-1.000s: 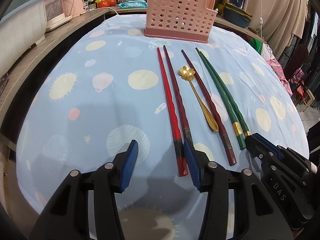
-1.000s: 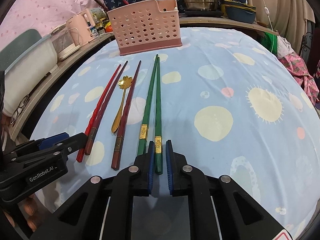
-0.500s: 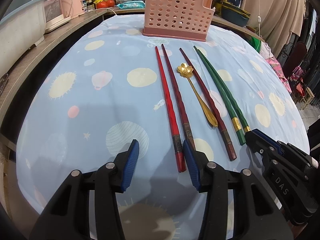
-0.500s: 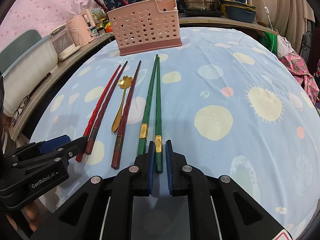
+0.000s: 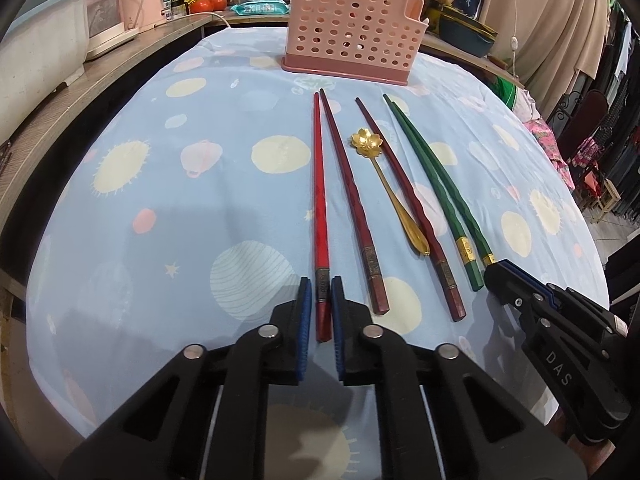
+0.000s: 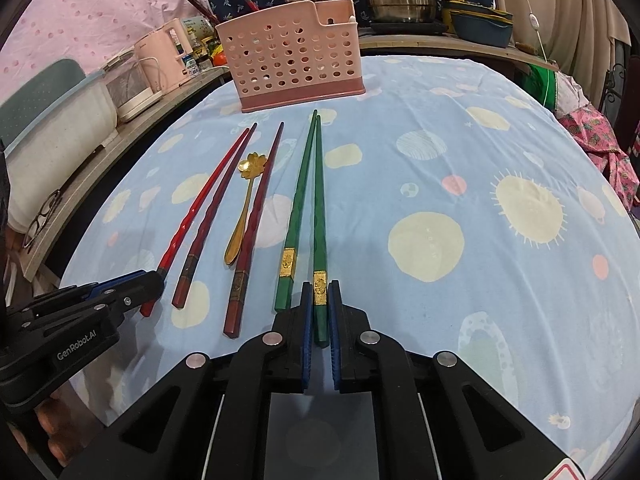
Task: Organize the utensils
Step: 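Grasp a red chopstick with the left tool while the right tool grasps a green chopstick, then lift both chopsticks and carry them over the pink caddy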
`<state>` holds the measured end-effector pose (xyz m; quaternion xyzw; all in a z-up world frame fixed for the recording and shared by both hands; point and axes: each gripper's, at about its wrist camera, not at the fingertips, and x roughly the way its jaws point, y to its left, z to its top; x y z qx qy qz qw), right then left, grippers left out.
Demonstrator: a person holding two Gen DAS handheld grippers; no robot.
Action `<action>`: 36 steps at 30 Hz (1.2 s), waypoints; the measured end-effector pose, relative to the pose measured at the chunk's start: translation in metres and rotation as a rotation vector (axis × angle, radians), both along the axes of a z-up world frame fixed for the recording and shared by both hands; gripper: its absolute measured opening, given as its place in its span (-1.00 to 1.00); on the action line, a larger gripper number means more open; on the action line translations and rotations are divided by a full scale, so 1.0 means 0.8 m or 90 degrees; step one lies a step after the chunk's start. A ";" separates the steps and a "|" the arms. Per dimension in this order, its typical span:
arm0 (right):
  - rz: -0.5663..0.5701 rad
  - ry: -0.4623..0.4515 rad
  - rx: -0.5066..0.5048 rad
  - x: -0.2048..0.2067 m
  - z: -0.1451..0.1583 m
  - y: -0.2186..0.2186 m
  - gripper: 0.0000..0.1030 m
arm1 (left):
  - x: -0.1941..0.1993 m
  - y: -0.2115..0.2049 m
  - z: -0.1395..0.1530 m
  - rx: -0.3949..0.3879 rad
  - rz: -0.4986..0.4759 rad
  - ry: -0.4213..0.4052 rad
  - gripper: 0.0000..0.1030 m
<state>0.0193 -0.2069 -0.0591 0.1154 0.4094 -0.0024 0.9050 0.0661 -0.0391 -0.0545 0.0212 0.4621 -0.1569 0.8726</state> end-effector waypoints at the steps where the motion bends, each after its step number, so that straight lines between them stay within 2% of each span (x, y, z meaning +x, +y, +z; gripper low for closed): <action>1: 0.000 0.000 0.001 0.000 0.001 -0.001 -0.86 | 0.000 0.001 0.001 -0.001 0.000 0.000 -0.86; 12: -0.013 -0.043 0.018 -0.003 0.036 -0.021 -0.87 | 0.010 0.019 0.024 -0.016 0.024 -0.021 -0.86; 23: -0.041 -0.135 0.025 0.009 0.112 -0.058 -0.87 | 0.034 0.042 0.095 -0.044 0.054 -0.100 -0.87; 25: -0.045 -0.152 0.025 0.013 0.126 -0.064 -0.87 | 0.040 0.044 0.111 -0.049 0.057 -0.119 -0.96; 31: -0.051 -0.192 0.027 0.025 0.160 -0.076 -0.87 | 0.058 0.047 0.152 -0.065 0.070 -0.170 -0.96; 36: -0.054 -0.214 0.023 0.030 0.177 -0.080 -0.87 | 0.066 0.052 0.157 -0.078 0.078 -0.160 -0.94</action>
